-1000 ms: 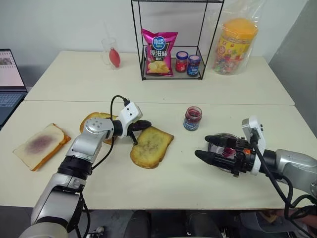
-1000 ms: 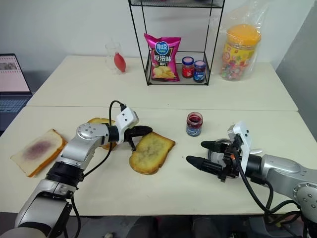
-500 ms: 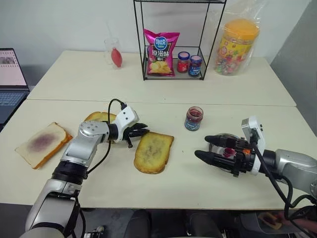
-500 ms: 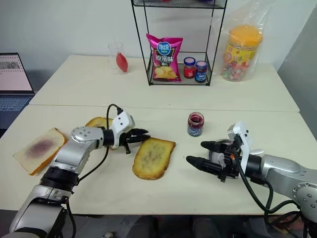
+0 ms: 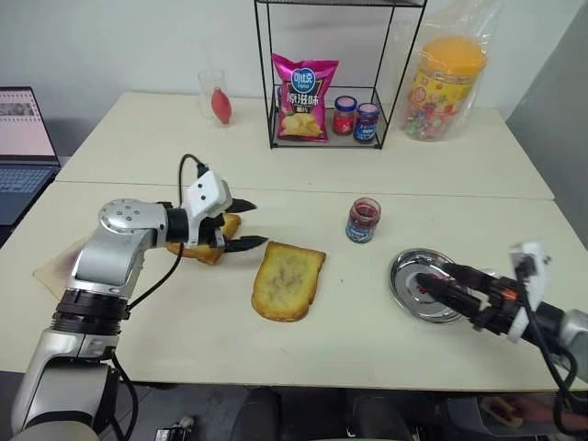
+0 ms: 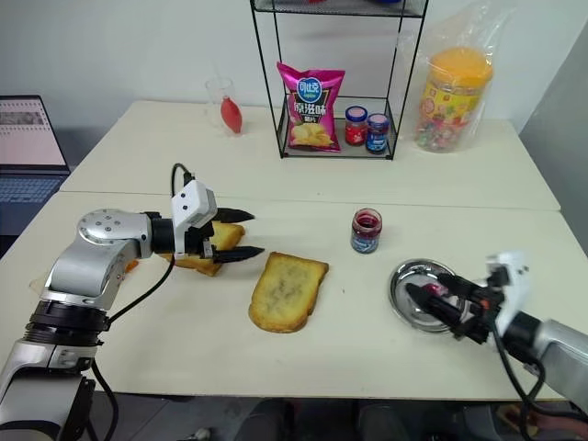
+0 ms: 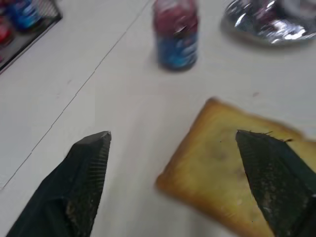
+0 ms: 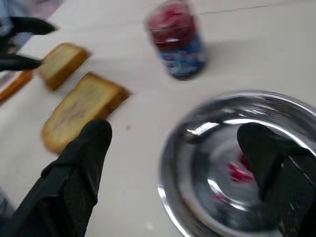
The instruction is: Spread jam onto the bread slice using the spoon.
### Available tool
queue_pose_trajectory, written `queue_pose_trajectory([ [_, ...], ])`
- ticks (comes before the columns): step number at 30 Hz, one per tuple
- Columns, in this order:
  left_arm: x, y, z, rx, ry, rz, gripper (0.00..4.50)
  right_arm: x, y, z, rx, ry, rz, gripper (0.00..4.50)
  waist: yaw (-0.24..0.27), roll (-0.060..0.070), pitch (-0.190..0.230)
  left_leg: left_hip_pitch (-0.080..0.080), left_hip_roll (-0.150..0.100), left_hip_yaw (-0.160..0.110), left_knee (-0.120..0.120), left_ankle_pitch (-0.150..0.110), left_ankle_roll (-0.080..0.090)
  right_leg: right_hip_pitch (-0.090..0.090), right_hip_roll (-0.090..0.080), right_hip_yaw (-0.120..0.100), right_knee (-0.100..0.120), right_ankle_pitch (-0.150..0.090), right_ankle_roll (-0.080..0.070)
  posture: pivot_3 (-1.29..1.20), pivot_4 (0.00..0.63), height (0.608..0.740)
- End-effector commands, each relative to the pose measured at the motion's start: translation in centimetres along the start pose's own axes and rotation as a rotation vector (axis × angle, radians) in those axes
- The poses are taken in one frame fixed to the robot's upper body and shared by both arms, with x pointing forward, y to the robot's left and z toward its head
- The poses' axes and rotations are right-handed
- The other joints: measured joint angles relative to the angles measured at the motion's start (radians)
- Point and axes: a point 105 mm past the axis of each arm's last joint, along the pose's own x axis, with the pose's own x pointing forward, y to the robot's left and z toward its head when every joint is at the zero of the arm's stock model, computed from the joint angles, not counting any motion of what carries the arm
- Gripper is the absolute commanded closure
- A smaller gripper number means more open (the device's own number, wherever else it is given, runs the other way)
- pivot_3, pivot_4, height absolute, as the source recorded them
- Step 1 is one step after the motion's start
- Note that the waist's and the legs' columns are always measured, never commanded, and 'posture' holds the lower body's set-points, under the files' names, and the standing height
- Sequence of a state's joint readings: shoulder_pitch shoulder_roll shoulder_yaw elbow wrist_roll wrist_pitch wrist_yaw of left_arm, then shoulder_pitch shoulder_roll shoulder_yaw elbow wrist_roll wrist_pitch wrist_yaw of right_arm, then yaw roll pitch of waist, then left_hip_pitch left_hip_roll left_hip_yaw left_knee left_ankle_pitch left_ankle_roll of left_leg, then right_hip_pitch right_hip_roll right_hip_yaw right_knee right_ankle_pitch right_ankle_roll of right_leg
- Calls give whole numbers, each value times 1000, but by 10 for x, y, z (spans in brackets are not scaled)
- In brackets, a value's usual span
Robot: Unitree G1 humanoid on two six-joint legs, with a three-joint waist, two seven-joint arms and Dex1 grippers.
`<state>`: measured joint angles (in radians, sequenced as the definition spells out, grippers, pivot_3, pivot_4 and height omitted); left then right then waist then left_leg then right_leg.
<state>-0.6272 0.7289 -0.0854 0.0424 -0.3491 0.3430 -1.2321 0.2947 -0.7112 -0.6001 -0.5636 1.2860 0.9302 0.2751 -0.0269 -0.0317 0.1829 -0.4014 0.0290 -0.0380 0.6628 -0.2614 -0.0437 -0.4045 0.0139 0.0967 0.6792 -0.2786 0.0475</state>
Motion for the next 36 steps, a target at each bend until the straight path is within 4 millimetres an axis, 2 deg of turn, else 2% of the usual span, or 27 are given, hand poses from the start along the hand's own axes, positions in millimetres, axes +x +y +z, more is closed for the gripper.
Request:
queue_pose_trajectory([
  [1,21,-18,32,90,-90,-124,46,-13,-14,13,129,-145,-71,0,-3,0,0,0,0,0,0,0,0,0,0,0,0,0,0,0,150,740],
  [6,43,-39,42,137,-124,-233,46,-16,-34,4,276,-204,-155,0,-21,2,-1,2,1,1,0,0,0,0,2,3,2,0,0,0,150,740],
  [12,54,-44,34,141,-116,-251,46,3,-46,-7,384,-214,-154,0,-26,3,-1,2,0,2,0,0,1,0,2,4,2,0,0,0,150,740],
  [16,54,-44,25,126,-105,-236,46,22,-57,-8,478,-247,-146,0,-28,4,-1,2,0,2,0,0,1,0,2,4,1,0,0,0,150,740],
  [23,52,-44,20,100,-106,-195,46,44,-68,-6,522,-270,-146,0,-26,7,-1,1,0,2,0,0,1,-1,2,4,1,0,0,0,150,740],
  [28,50,-46,17,96,-100,-188,46,51,-70,-5,534,-274,-134,0,-27,7,-1,1,0,2,0,0,1,-1,2,3,1,0,0,0,150,740],
  [33,50,-46,16,91,-98,-180,46,52,-70,-13,545,-251,-123,0,-28,7,-1,2,0,2,0,0,1,0,2,4,1,1,1,0,150,740],
  [36,50,-46,16,90,-97,-180,0,52,-71,-14,560,-261,-119,422,-29,7,-1,2,0,2,0,1,1,0,2,4,1,1,1,0,150,740],
])
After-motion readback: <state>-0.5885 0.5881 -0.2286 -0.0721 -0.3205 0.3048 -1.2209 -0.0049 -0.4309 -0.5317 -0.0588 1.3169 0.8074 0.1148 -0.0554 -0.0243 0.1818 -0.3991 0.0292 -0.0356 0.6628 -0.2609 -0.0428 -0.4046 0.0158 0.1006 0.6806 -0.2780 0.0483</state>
